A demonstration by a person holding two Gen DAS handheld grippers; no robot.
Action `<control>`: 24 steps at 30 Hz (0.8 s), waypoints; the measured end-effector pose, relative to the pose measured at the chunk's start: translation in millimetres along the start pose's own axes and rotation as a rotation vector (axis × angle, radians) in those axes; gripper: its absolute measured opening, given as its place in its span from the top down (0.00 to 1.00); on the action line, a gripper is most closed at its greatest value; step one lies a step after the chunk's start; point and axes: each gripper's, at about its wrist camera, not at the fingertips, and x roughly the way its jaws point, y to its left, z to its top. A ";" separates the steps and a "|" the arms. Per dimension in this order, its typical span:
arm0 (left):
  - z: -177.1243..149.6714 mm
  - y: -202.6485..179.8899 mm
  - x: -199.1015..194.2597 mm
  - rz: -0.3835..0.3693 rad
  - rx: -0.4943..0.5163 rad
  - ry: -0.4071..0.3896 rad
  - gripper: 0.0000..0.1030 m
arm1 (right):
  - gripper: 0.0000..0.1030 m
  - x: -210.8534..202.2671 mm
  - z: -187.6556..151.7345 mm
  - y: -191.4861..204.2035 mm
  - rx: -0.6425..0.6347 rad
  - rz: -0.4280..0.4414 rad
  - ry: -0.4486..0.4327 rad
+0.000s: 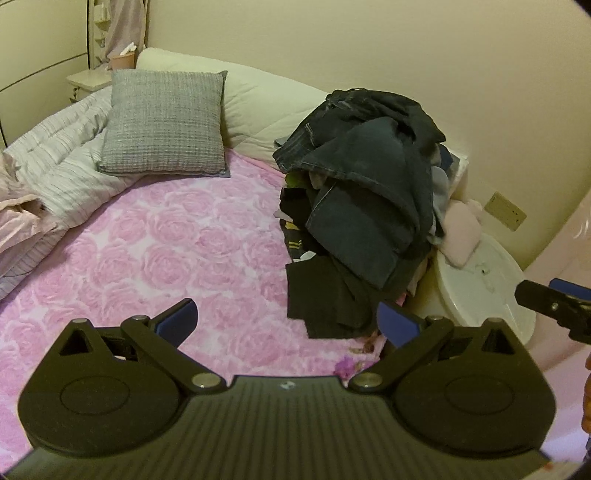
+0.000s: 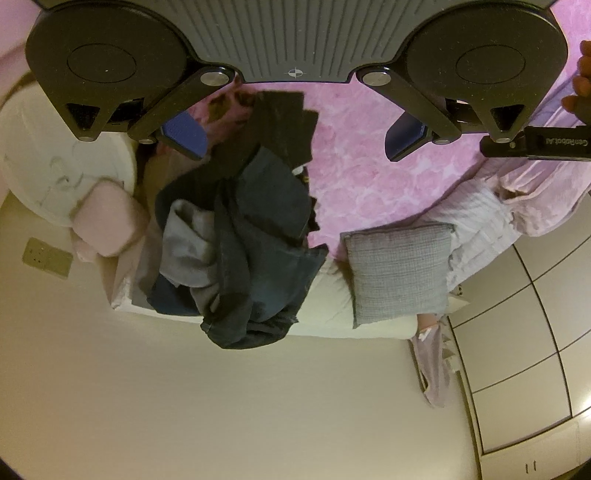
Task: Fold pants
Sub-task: 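Move both grippers toward the pile of dark clothes on the bed, then grasp the dark grey jeans with both grippers and lift them off the pile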
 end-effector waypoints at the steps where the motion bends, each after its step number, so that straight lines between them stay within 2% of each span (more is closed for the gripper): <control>1: 5.6 -2.8 8.0 0.002 -0.004 0.004 0.01 | 0.06 8.8 6.0 -5.0 -0.005 0.001 0.003; 5: 27.9 -13.2 37.1 0.003 -0.024 0.022 0.01 | 0.14 42.0 27.0 -27.5 0.000 0.001 0.032; 11: 63.3 -33.8 84.3 0.000 -0.040 0.044 0.01 | 0.18 87.7 55.8 -59.3 -0.011 0.010 0.056; 20: 95.2 -62.6 168.2 -0.060 -0.108 0.096 0.04 | 0.28 157.7 88.2 -105.3 -0.029 0.023 0.083; 24: 103.3 -68.2 211.1 -0.121 -0.202 0.130 0.09 | 0.37 190.2 94.7 -122.5 -0.036 0.035 0.105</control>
